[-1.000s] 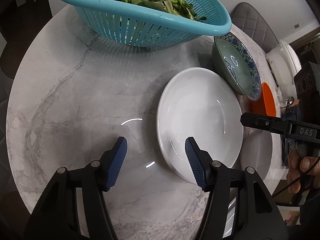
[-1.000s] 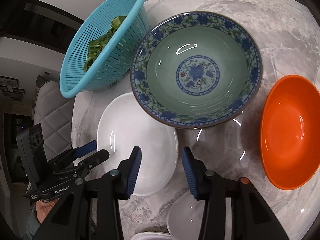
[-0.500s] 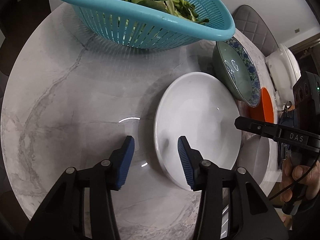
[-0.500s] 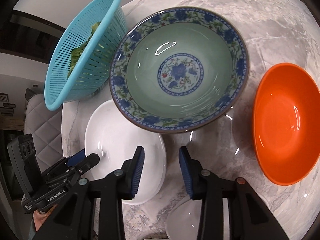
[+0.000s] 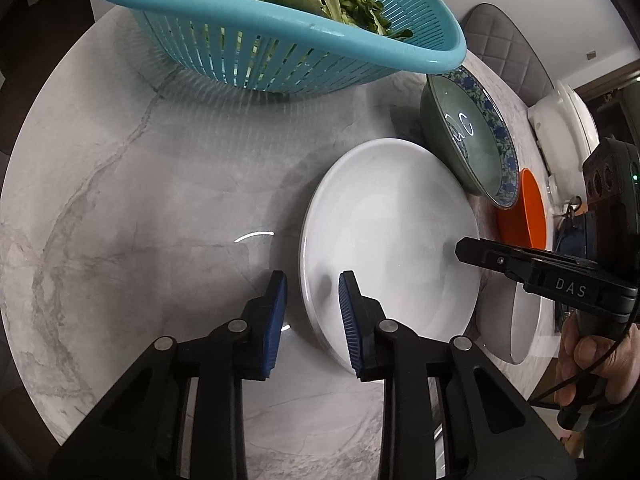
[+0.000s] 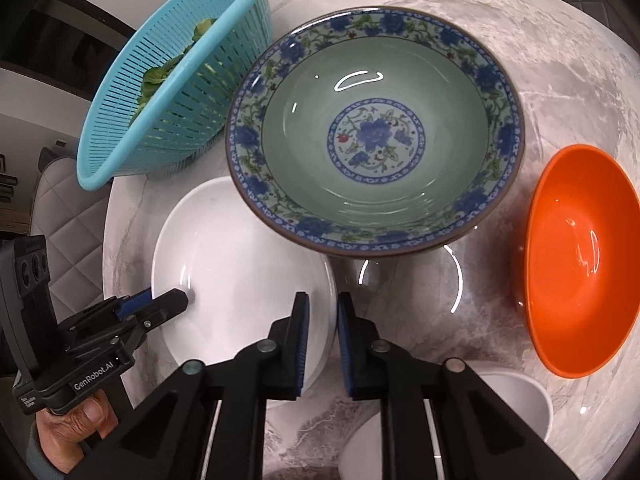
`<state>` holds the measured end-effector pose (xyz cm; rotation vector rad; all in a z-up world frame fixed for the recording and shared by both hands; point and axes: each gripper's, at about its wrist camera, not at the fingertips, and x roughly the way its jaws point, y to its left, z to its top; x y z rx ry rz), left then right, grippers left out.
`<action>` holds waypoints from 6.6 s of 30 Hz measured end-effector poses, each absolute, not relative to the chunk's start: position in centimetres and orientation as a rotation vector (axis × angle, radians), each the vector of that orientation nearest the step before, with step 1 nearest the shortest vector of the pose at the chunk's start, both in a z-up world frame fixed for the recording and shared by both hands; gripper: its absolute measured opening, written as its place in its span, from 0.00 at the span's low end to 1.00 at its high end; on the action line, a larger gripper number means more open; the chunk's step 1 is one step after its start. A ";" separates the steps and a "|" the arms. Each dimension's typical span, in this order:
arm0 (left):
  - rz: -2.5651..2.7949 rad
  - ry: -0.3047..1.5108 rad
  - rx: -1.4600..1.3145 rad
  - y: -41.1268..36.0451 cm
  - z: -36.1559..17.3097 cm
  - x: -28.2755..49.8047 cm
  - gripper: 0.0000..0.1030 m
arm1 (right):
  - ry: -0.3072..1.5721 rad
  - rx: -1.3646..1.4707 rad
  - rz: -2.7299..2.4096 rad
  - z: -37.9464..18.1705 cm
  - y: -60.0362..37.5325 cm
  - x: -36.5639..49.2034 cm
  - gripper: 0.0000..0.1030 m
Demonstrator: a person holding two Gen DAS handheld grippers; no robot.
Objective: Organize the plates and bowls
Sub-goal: 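Close both tools on the rim of the deep white plate, then lift and carry the deep white plate with both tools over the plate stack, then lower the deep plate onto the stack and open both tools, then move both tools to the blue-and-green patterned bowl, then close both tools on the rim of the patterned bowl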
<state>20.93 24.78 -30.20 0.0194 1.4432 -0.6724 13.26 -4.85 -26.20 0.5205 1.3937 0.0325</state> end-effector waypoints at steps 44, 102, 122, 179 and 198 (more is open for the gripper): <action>-0.622 1.367 0.042 28.0 -23.9 16.0 0.08 | 1.301 0.479 0.129 -21.4 -3.0 11.0 0.07; -0.433 1.477 0.006 24.9 -27.9 -11.6 0.09 | 1.433 0.354 0.387 -25.8 -7.0 -9.2 0.07; -0.470 1.439 -0.061 24.1 -27.1 -12.2 0.60 | 1.445 0.266 0.396 -26.3 -5.9 -9.5 0.07; -0.448 1.292 -0.176 13.6 -24.5 19.2 0.74 | 1.237 0.640 0.501 -23.6 -23.6 19.5 0.64; -0.503 1.374 -0.250 11.1 -28.5 22.9 0.21 | 1.366 0.677 0.628 -27.6 -20.4 23.3 0.36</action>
